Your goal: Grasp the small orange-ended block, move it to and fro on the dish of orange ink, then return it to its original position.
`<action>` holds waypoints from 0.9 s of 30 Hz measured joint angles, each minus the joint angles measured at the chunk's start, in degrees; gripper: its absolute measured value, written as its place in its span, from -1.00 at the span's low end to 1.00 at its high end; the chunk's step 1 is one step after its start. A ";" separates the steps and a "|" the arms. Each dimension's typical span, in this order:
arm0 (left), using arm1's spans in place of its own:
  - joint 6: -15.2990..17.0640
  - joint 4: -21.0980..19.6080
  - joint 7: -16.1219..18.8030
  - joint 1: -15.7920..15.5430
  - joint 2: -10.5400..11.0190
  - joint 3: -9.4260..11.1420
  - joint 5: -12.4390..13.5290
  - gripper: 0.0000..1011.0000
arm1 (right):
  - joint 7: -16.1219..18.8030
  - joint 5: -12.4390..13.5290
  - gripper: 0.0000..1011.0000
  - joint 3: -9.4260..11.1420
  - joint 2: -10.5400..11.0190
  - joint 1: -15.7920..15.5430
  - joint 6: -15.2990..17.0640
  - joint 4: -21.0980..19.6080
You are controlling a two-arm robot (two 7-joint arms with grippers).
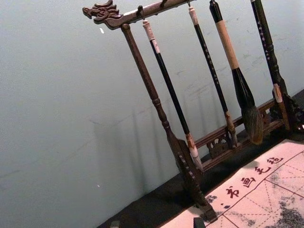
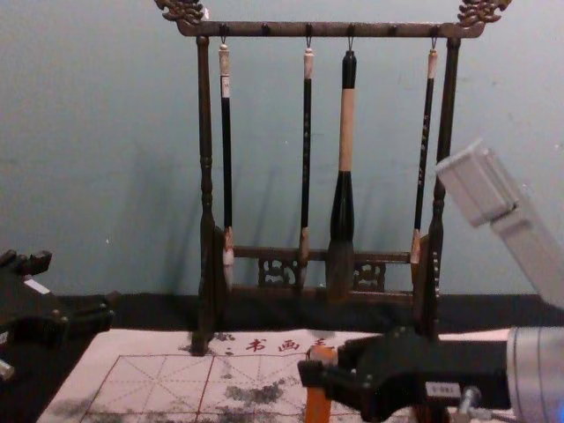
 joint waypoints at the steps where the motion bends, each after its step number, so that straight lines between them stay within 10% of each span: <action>1: 0.00 0.00 0.00 0.00 0.00 0.00 0.00 0.98 | -0.11 0.12 -0.78 0.15 0.05 -0.12 0.00 -0.30; 27: 0.00 0.00 0.00 0.00 0.00 0.00 0.00 0.98 | -15.31 0.49 -0.78 11.99 6.64 -15.36 2.67 -22.32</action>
